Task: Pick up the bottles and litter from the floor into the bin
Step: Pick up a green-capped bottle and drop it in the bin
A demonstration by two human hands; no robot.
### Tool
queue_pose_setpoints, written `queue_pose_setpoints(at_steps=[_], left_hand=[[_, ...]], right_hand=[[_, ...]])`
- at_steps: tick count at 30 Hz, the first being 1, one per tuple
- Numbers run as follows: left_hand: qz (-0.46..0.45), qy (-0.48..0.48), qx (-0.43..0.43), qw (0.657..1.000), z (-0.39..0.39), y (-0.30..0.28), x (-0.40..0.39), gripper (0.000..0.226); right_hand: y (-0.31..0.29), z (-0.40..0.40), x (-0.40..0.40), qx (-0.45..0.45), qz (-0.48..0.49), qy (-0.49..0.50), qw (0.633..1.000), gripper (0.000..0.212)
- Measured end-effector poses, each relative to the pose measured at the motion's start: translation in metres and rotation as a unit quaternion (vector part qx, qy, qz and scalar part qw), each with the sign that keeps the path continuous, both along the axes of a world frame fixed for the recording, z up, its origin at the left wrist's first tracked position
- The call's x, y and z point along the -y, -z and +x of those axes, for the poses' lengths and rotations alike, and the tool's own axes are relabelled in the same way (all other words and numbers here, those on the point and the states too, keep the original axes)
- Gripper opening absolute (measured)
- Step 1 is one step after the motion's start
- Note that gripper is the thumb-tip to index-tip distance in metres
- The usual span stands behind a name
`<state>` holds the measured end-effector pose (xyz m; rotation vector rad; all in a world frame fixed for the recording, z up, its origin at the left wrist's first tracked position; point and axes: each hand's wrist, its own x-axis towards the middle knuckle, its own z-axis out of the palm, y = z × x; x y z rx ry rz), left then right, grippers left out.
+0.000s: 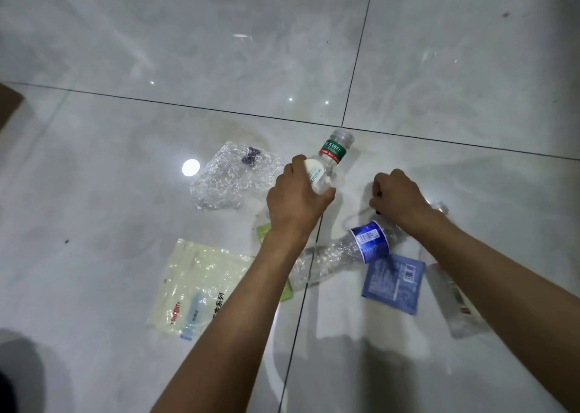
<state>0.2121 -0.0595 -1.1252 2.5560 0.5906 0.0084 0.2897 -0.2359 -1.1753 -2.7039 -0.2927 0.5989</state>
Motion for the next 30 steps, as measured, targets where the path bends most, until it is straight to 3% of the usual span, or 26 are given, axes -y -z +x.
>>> queue_pose_setpoints(at_steps=[5, 8, 11, 19, 30], left_hand=[[-0.015, -0.01, -0.003, 1.0, 0.001, -0.002, -0.006, 0.065], [-0.024, -0.018, -0.001, 1.0, -0.001, -0.024, -0.008, 0.068], [-0.03, -0.027, -0.017, 0.999, -0.01, -0.064, -0.008, 0.071], [-0.047, -0.06, -0.051, 0.996, -0.048, -0.237, -0.028, 0.075], [-0.018, -0.129, -0.065, 0.989, -0.108, -0.488, -0.111, 0.068]], right_hand=[[-0.015, 0.005, -0.005, -0.011, 0.065, 0.063, 0.996, 0.029], [-0.053, 0.001, -0.008, -0.01, 0.115, 0.118, 0.986, 0.028], [-0.1, -0.014, -0.012, -0.005, 0.105, 0.112, 0.988, 0.029], [-0.273, -0.058, -0.038, 0.028, -0.063, -0.072, 0.995, 0.022], [-0.526, -0.091, -0.14, -0.006, -0.03, -0.154, 0.988, 0.024]])
